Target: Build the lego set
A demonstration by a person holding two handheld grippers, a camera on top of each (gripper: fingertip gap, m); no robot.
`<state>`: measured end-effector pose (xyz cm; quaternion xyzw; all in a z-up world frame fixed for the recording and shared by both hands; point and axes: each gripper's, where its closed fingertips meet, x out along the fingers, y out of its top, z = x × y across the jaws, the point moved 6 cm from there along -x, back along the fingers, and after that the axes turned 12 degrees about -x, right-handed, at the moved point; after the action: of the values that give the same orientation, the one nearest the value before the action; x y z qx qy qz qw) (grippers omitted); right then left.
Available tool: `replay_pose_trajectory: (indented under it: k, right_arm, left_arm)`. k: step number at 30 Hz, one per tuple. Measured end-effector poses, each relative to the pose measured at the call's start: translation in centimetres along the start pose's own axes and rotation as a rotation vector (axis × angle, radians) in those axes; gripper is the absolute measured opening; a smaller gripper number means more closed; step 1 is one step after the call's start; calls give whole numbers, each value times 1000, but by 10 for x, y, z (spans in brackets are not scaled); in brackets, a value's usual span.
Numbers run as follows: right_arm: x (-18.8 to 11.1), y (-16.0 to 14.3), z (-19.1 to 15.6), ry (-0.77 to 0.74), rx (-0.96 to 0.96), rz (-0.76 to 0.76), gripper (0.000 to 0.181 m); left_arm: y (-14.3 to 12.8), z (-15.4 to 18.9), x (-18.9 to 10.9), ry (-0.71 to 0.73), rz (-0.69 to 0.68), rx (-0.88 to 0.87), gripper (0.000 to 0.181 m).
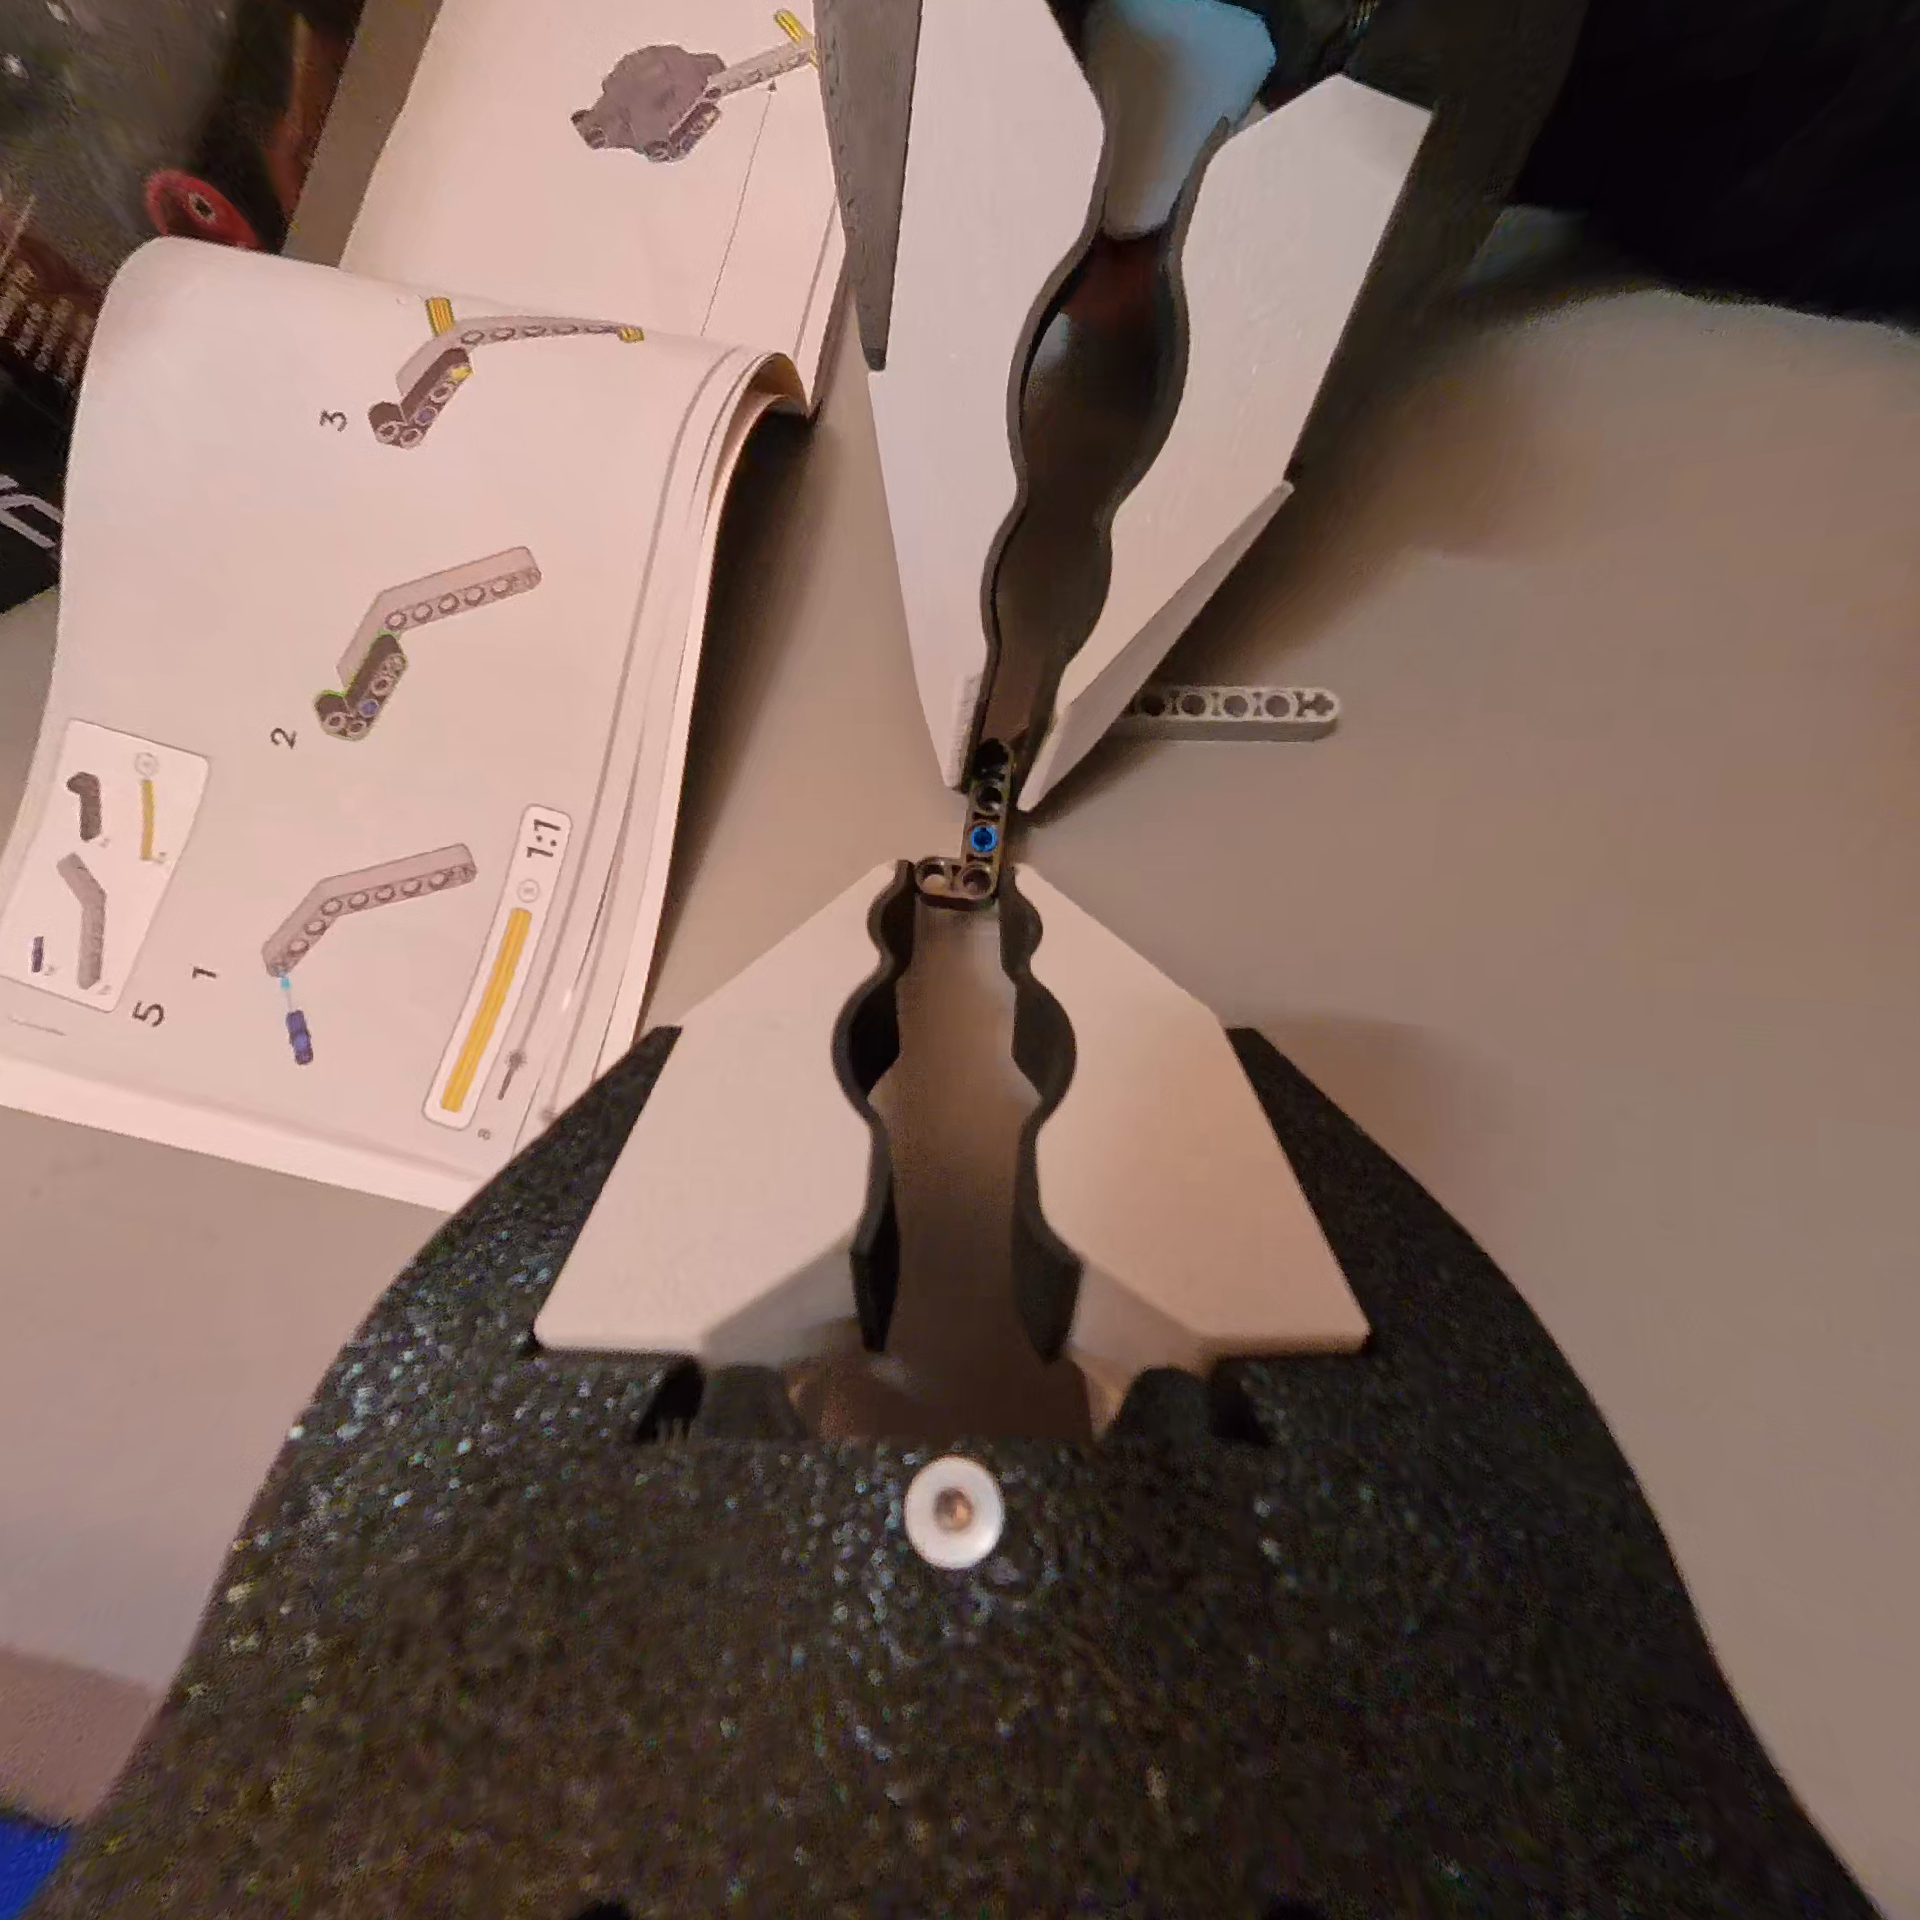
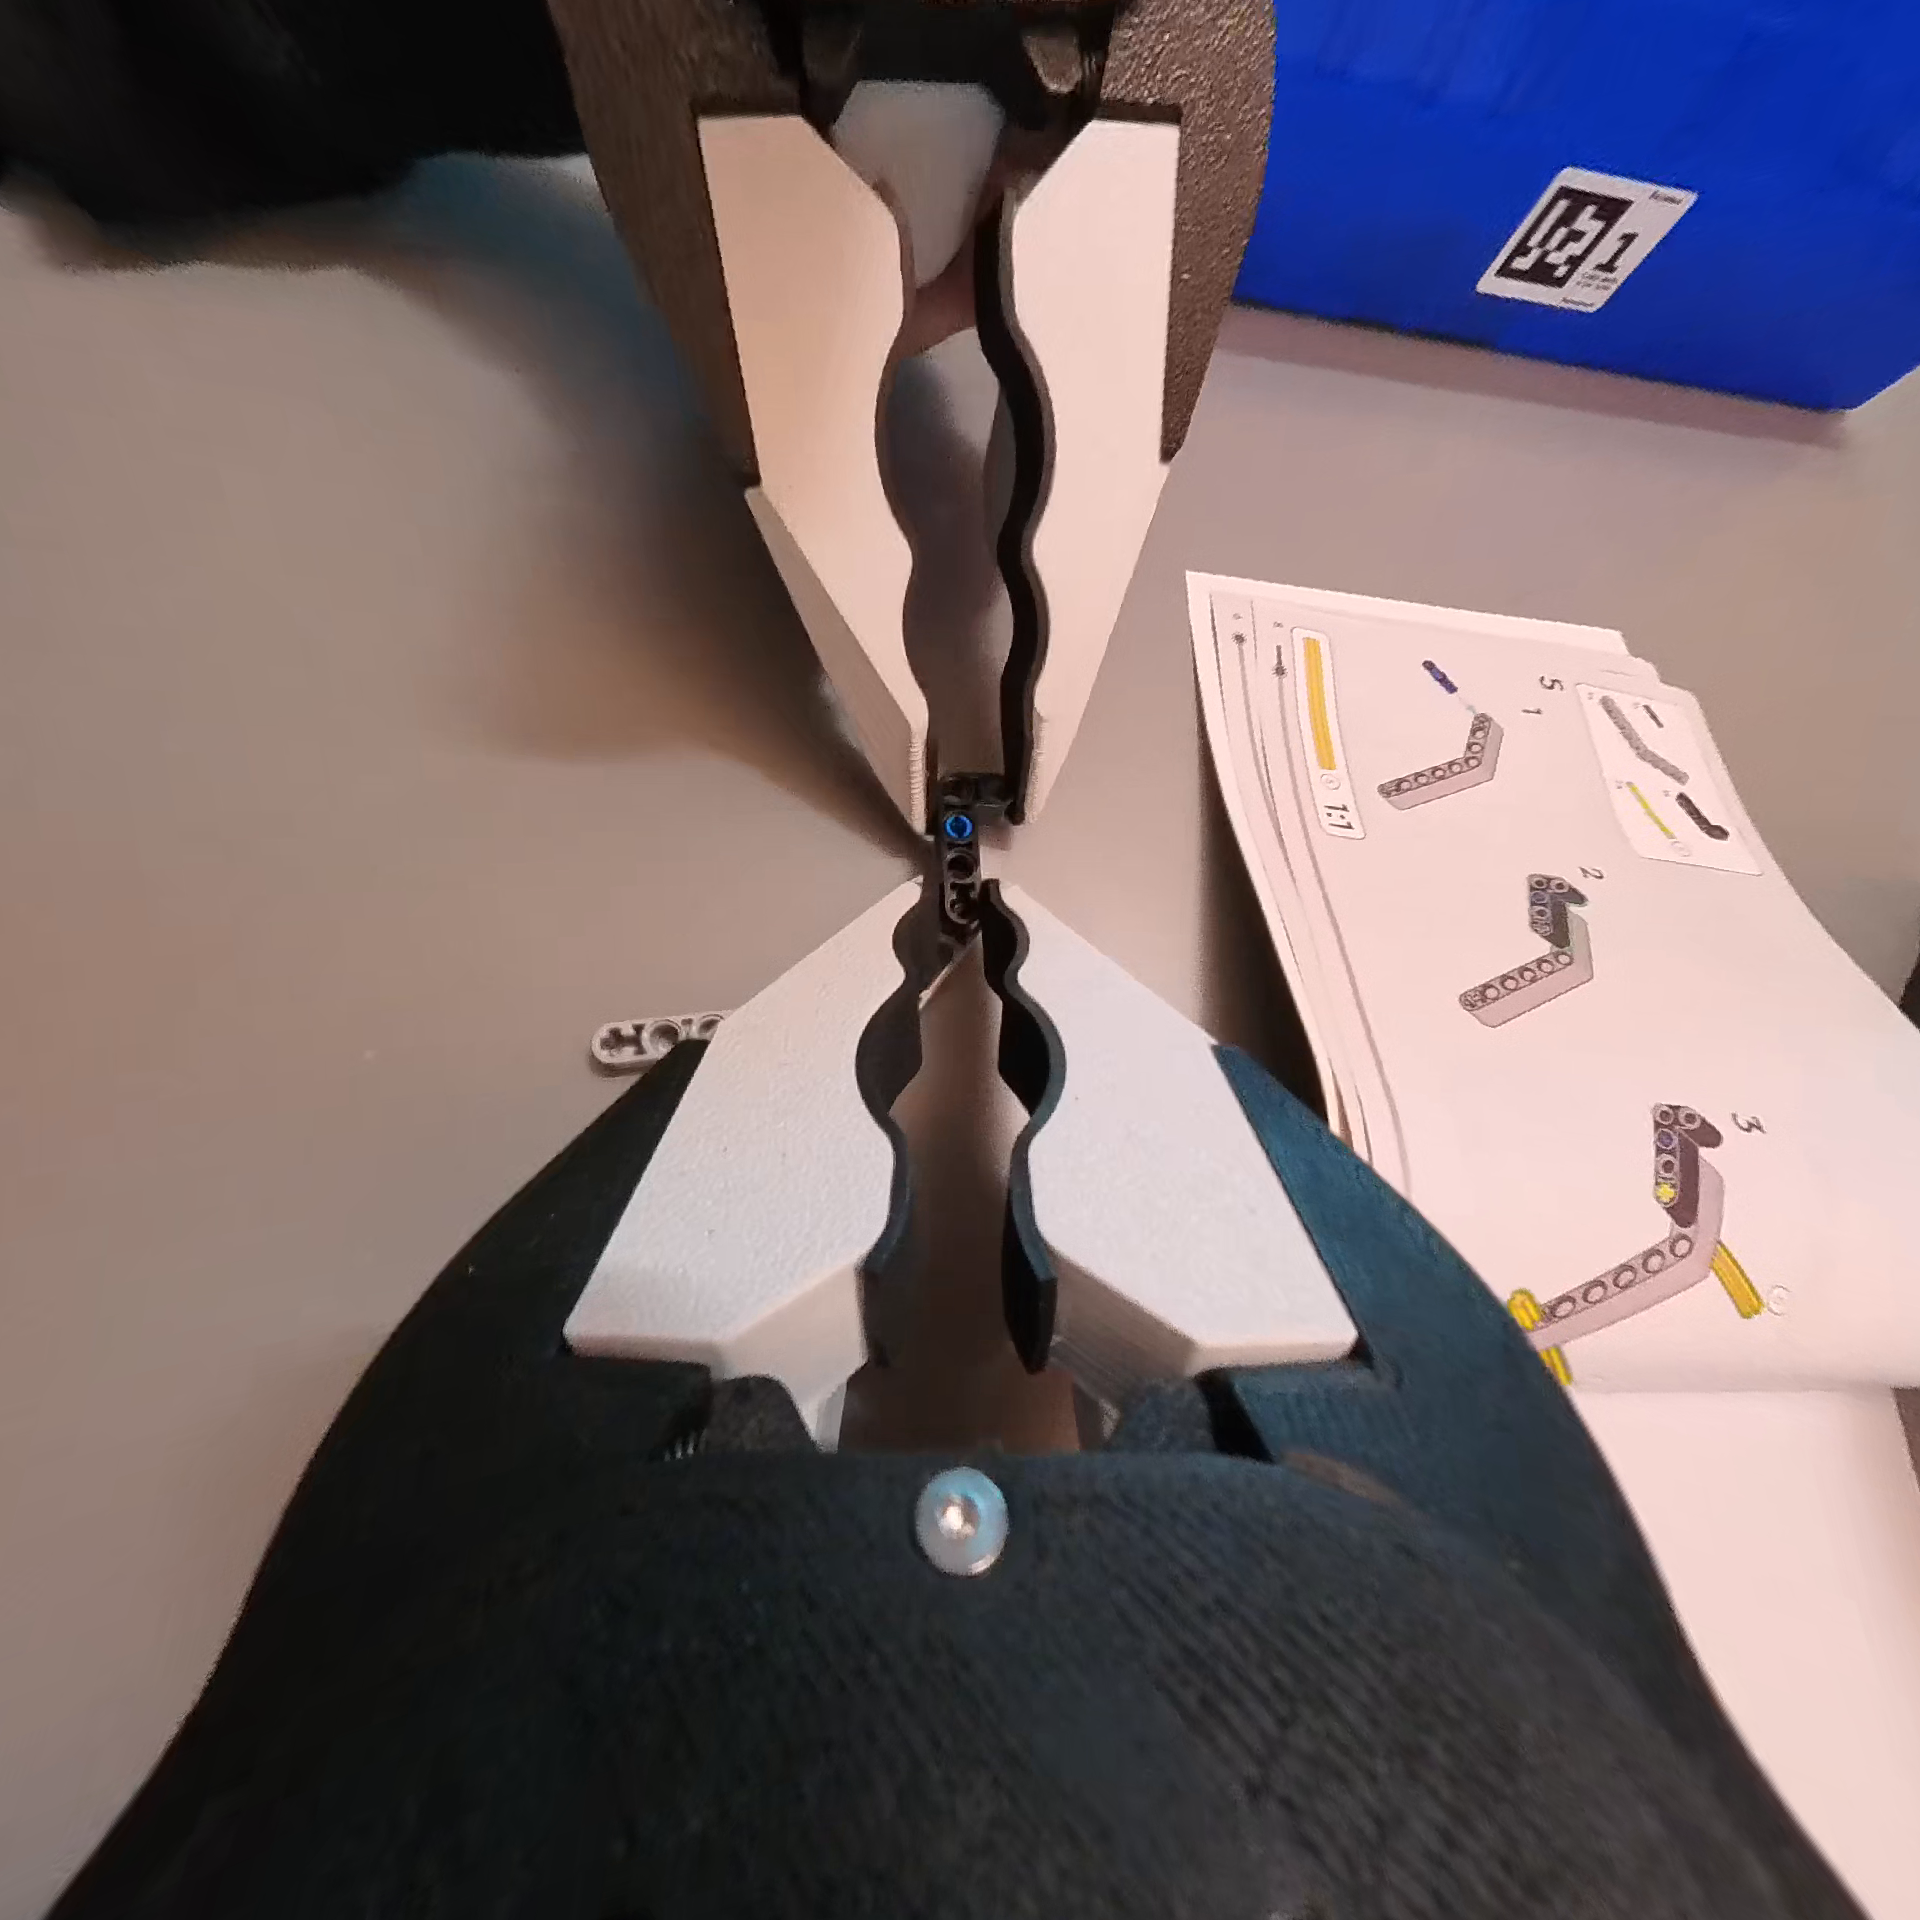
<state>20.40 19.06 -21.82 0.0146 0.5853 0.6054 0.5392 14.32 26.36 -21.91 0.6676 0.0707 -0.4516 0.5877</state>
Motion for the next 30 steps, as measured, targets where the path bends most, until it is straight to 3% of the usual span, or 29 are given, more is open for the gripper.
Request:
replay_pose_trajectory:
  k: [13,15,16,18,23,26,30]
  right_arm:
    - [2,1,-1,-30,-18,-8,6]
    - [2,-1,-3,-40,-58,-26,9]
    - [1,-3,-5,-39,-66,-32,22]
    - [-5,-6,-4,-37,-46,-42,29]
    - [-9,-10,-4,-9,21,-31,33]
    - [-7,-9,-3,-8,57,-42,30]
    - [-3,-7,-4,9,93,-48,11]
  left_arm:
    - [2,-1,-6,-7,62,37,16]
    - [2,-3,-7,-2,58,37,19]
    - [1,-3,-7,-4,57,35,19]
    - [1,-4,-7,-1,51,33,21]
    - [0,-2,-6,-12,45,46,21]
    - [0,-1,-2,-2,32,60,21]
    - [-2,2,3,7,-9,82,13]
